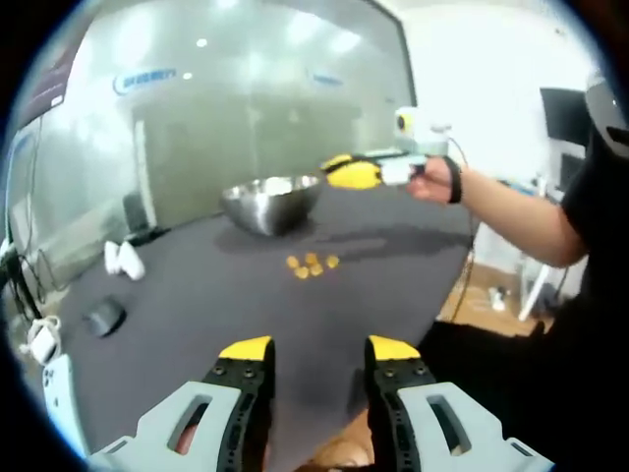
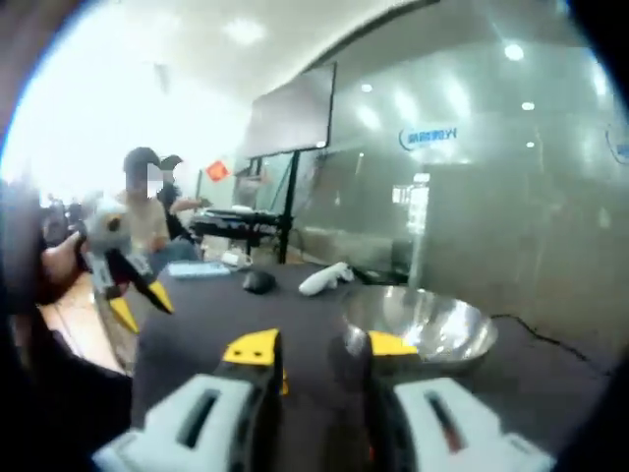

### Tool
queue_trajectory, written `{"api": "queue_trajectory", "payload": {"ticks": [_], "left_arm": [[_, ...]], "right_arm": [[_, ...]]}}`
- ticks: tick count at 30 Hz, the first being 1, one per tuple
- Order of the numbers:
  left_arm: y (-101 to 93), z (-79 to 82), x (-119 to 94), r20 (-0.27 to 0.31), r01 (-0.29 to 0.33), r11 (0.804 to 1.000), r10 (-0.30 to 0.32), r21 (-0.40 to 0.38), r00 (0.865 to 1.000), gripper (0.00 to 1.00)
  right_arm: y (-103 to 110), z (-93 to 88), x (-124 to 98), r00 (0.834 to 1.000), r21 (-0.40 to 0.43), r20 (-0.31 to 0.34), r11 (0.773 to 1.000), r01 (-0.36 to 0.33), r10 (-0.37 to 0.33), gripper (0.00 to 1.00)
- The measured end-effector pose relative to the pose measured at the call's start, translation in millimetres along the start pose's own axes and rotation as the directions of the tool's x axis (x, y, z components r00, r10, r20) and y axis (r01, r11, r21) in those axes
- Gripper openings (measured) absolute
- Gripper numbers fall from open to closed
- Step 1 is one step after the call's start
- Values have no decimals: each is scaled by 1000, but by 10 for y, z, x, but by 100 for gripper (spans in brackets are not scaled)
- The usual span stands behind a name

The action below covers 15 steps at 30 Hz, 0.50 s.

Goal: Pick up the QQ candy scattered on the table and place it into the stainless steel bowl on the table

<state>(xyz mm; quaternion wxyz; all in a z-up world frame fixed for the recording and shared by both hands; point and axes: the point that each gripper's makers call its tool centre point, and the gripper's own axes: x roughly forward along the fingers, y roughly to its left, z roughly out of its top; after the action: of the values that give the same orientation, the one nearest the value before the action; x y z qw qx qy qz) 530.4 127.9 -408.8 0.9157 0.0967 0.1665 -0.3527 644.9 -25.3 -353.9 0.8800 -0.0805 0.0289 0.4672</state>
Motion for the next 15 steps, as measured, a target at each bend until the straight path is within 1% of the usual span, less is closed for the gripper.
{"api": "queue_trajectory", "payload": {"ticks": [2, 4, 6, 8, 12, 15], "left_arm": [[2, -4, 4, -2, 0, 1000, 0, 3, 1000, 38], [4, -13, 2, -5, 0, 1000, 0, 1, 1000, 38], [5, -16, -5, -4, 1, 1000, -1, -2, 1000, 38], [7, -20, -9, -3, 0, 1000, 0, -2, 1000, 38], [5, -65, -13, -22, -3, 1000, 3, 4, 1000, 38], [-5, -60, -29, -23, -5, 1000, 5, 12, 1000, 38]], "right_arm": [[38, -112, -64, 1000, -12, -24, 1000, -6, 6, 33], [76, -273, -135, 997, -33, -76, 999, -14, 11, 33], [61, -353, -190, 997, -44, -83, 999, -2, -1, 32], [55, -433, -238, 996, -15, -94, 1000, -7, 5, 31], [89, -535, -242, 993, -2, -113, 1000, -18, 18, 31], [188, -617, -181, 989, -11, -141, 998, -55, 53, 31]]}}
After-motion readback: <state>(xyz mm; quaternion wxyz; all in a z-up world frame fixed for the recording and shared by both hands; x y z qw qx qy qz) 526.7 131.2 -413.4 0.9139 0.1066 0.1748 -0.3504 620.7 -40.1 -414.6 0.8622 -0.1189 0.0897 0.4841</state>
